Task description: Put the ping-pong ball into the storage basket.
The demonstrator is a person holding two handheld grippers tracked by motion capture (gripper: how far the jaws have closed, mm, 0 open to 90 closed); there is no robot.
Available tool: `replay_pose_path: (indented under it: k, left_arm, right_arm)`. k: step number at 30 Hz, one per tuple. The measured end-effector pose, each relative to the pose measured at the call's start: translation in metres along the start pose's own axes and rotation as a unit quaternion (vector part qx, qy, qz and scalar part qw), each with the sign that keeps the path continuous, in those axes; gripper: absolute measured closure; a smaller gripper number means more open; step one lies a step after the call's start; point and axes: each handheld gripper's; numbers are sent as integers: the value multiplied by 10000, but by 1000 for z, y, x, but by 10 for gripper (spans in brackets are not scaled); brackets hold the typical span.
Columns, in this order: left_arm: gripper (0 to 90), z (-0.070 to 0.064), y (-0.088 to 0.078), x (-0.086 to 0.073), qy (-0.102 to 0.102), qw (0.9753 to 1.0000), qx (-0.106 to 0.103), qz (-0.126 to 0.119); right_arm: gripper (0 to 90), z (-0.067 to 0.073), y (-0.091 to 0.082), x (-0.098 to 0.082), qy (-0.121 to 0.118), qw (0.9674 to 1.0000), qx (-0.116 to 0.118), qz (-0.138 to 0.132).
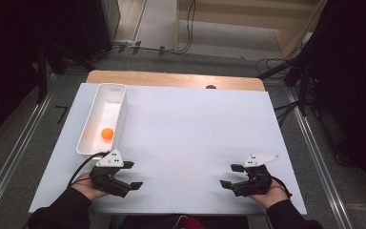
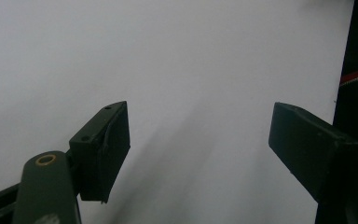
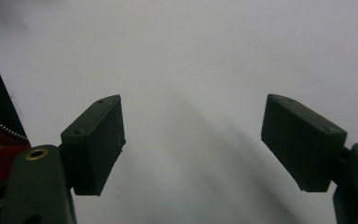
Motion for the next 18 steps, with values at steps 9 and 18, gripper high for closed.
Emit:
replay_pose_path:
  k: [9,18]
  left_arm:
    - [208,4,-4,-5,-75,10000,62,19]
    - [208,5,-3,-5,-74,10000,35,53]
  right_arm:
    - [201,0,1,0,-11,10000,2,9]
    - [201,0,1,0,-28,10000,-3,28]
Point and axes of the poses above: each handheld gripper's, and its own axes: y roughly forward along the jaws, x roughly out of its top, z roughly to its left, and after that the axes turned 7 degrees about x, right-handed
